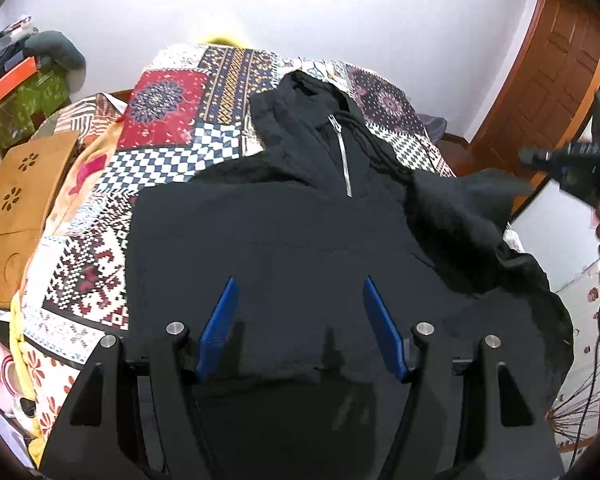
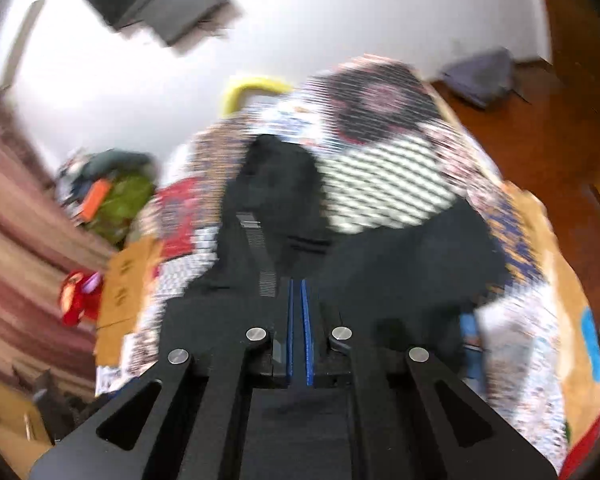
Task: Fold large clothes
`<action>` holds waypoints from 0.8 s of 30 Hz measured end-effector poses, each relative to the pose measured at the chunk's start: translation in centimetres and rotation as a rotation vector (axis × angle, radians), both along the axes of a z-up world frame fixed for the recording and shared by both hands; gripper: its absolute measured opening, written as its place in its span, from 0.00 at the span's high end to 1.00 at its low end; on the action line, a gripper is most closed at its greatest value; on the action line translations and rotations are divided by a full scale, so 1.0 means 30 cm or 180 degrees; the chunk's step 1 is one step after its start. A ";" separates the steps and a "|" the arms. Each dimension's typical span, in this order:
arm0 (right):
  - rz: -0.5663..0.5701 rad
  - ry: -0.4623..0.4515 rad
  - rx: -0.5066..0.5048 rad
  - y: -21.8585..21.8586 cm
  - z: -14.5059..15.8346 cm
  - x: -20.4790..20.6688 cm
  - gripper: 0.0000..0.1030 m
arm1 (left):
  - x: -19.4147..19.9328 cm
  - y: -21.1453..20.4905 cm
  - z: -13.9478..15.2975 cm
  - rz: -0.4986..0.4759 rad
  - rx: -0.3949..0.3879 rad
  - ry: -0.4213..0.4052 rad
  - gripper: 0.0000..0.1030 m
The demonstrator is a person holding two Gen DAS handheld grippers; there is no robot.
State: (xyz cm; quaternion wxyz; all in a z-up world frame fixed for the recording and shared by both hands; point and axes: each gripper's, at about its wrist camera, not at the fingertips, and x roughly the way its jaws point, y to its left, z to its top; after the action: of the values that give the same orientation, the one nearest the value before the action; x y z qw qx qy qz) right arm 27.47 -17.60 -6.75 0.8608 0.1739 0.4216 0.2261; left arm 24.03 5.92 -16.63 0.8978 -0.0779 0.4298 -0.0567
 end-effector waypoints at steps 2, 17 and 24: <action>0.0215 -0.0059 0.0008 0.107 0.021 -0.022 0.97 | -0.010 0.016 0.012 0.0015 -0.0011 -0.0027 0.38; 0.0083 0.0214 -0.0553 0.136 -0.107 -0.024 0.52 | -0.070 0.131 0.024 0.0208 -0.0013 -0.0077 0.35; -0.0662 0.0649 -0.0363 -0.183 -0.209 0.031 0.52 | -0.044 0.086 -0.002 0.0143 -0.0049 -0.0024 0.35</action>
State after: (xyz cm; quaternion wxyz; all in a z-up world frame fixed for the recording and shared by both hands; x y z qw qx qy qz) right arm 28.39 -23.08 -13.03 0.8407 0.1894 0.4987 0.0926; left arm 22.72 8.49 -16.68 0.8998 -0.0942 0.4241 -0.0401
